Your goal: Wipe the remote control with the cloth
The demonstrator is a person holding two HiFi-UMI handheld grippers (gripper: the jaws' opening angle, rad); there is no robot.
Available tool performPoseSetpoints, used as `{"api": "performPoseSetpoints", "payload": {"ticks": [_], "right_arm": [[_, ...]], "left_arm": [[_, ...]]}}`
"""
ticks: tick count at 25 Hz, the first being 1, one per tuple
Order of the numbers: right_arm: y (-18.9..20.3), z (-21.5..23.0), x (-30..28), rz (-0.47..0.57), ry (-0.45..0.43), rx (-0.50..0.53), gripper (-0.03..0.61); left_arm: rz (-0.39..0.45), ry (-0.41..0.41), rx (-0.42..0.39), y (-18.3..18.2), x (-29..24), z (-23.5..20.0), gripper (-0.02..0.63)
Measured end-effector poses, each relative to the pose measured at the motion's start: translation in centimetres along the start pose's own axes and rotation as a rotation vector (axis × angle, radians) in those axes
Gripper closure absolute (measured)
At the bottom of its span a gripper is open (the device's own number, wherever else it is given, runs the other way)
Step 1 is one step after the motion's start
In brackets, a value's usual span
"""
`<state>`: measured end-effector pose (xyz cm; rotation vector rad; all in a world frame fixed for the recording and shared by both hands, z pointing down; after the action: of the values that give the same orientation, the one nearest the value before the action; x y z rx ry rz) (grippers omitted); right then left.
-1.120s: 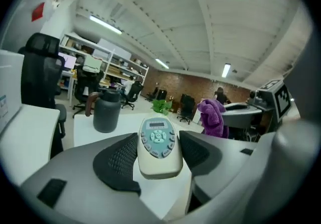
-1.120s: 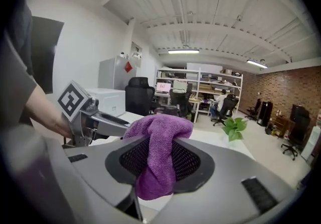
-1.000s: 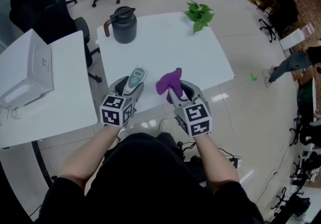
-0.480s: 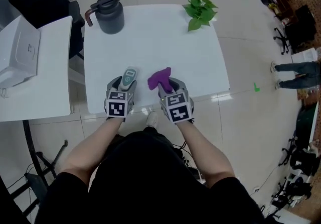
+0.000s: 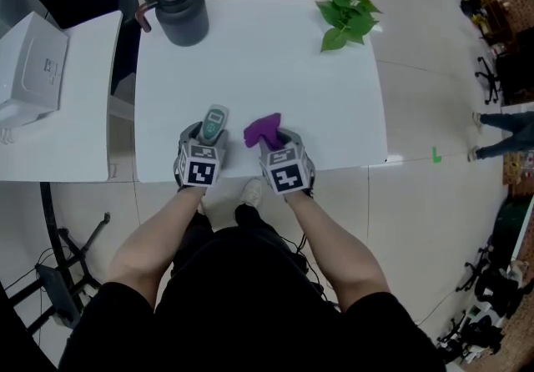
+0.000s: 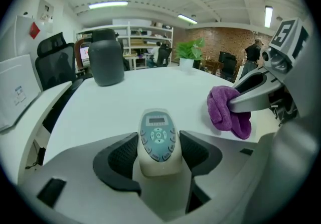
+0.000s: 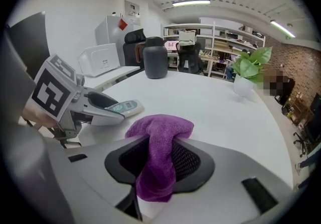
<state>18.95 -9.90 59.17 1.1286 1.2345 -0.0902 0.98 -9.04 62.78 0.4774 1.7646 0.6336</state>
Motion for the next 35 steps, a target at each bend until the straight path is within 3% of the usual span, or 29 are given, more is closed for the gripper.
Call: {"api": "performPoseSetpoints", "payload": {"ticks": [6,15,22,24,28,35], "right_arm": [[-0.1,0.1,-0.5,-0.007,-0.015,-0.008,0.423],[0.6,0.0,-2.5,-0.115,-0.012,0.027,0.366],[-2.2,-0.8,4.1,0.044,0.090,0.034,0.356],[-3.6,-1.9,6.5,0.105,0.120,0.022,0.367],[-6.4,-4.2,10.5,0.211,0.199,-0.028,0.470],[-10.1,-9.6,15.0,0.332,0.298,-0.064,0.551]], "left_arm": [[-0.039,0.025,0.003,0.4,-0.3,0.2,0.318],[0.007,0.051,-0.006,0.0,3.1,-0.1,0.318],[0.124,0.183,-0.004,-2.0,9.8,-1.4,0.318],[0.175,0.235,-0.047,-3.0,12.1,-1.6,0.322],[0.254,0.345,-0.183,-5.0,16.7,-1.1,0.395],[0.359,0.497,-0.395,-6.7,22.2,-0.9,0.590]]}}
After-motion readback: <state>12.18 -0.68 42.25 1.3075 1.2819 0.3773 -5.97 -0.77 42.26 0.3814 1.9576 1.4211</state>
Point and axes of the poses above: the fingertips, and each gripper's own axes: x backward along the fingers, z to its right, y out of its underside, the point moved 7 cm from there along x, backward along the fingers, and after that the axes turned 13 degrees about x, right-handed, at the moved point
